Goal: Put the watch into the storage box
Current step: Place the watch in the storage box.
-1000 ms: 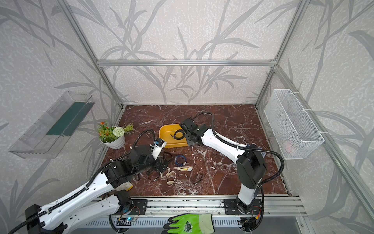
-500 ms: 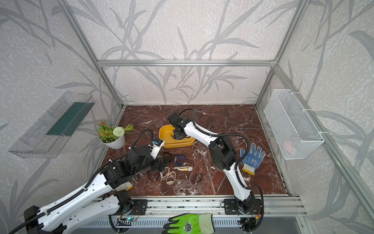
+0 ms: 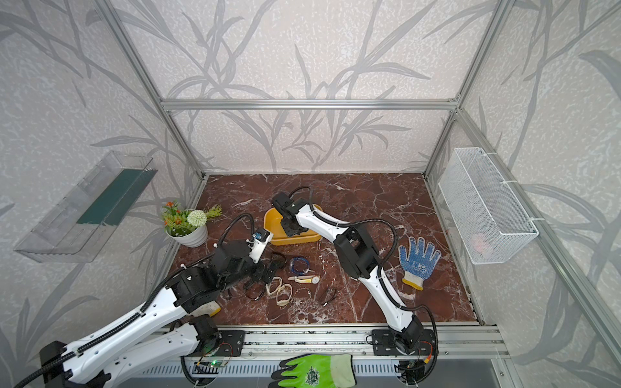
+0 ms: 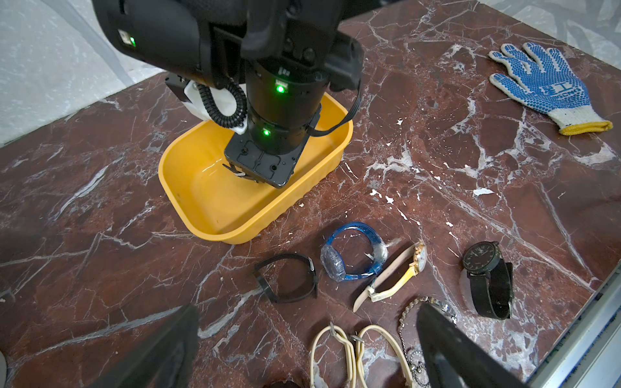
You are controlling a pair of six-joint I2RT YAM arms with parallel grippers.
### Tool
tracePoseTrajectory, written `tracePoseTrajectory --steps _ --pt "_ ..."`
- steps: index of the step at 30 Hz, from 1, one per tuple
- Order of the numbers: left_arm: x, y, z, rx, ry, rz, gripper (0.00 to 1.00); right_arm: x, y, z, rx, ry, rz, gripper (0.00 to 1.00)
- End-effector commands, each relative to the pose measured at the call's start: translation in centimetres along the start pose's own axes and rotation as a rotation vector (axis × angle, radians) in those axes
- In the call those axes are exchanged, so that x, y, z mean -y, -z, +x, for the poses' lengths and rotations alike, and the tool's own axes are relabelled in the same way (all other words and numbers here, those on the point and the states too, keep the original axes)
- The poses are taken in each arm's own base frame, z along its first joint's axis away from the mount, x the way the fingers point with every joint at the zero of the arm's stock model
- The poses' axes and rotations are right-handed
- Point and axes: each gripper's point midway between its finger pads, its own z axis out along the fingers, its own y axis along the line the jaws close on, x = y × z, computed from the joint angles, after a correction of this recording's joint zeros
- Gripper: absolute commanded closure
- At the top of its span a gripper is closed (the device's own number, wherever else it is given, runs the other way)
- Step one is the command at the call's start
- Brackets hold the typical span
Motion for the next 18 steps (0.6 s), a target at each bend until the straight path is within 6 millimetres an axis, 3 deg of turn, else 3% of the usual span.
tracePoseTrajectory --steps 1,7,18 --pt "-0.4 0.5 -0.6 0.009 0.004 -0.018 0.01 -0.5 0.1 0.4 -0.033 0.004 -0.026 0.85" --pt "-0.6 0.6 -0.7 0.014 0.005 -0.034 0.01 -0.4 2.9 -1.7 0.044 -0.009 -0.049 0.61" --pt "-2.3 1.2 -1.2 0.047 0.022 -0.126 0.01 0.6 9.3 -4.7 0.193 -0.048 -0.064 0.48"
